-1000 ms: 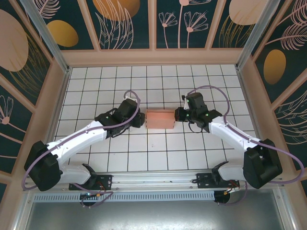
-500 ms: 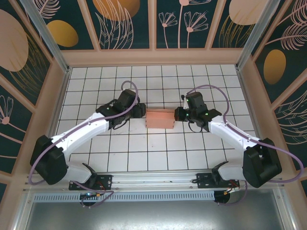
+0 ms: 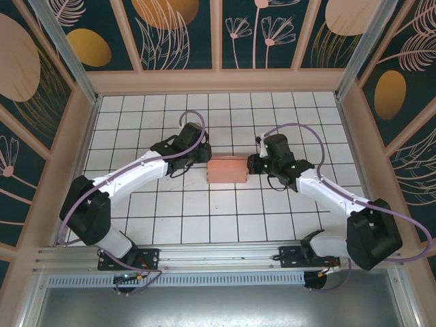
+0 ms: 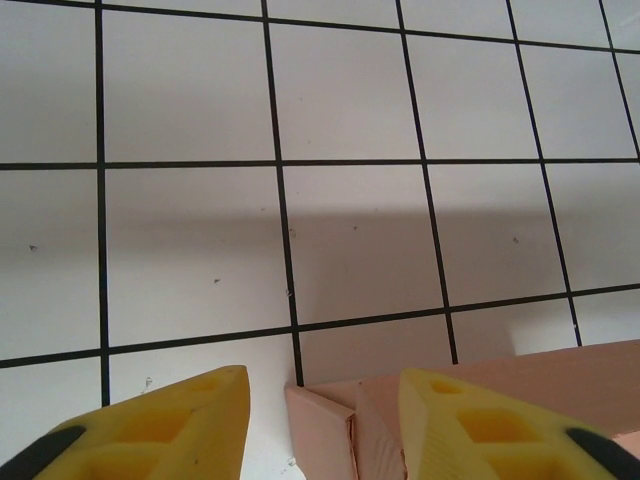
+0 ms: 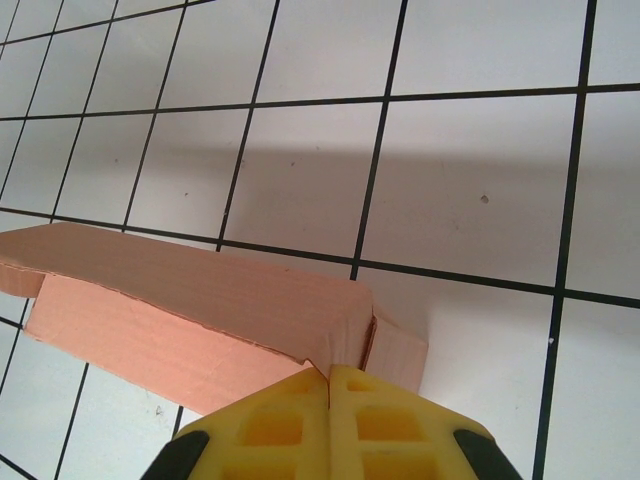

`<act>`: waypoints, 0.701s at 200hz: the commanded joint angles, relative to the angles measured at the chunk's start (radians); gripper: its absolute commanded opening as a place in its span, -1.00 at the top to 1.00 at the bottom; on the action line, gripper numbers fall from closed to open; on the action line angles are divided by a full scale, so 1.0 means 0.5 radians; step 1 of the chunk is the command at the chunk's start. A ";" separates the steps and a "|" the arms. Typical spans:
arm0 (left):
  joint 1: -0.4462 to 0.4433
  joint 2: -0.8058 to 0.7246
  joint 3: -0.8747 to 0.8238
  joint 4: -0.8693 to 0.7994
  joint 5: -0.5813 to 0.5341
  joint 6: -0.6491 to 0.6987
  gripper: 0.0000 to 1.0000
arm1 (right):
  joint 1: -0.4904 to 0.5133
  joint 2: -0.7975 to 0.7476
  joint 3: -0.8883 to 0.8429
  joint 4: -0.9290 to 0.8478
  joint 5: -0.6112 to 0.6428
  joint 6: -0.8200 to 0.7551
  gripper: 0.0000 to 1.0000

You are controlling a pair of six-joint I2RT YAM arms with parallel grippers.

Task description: Fold the paper box

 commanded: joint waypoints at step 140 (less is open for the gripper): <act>0.006 0.024 -0.354 0.189 0.228 -0.161 0.40 | 0.072 0.017 -0.086 0.035 0.095 -0.066 1.00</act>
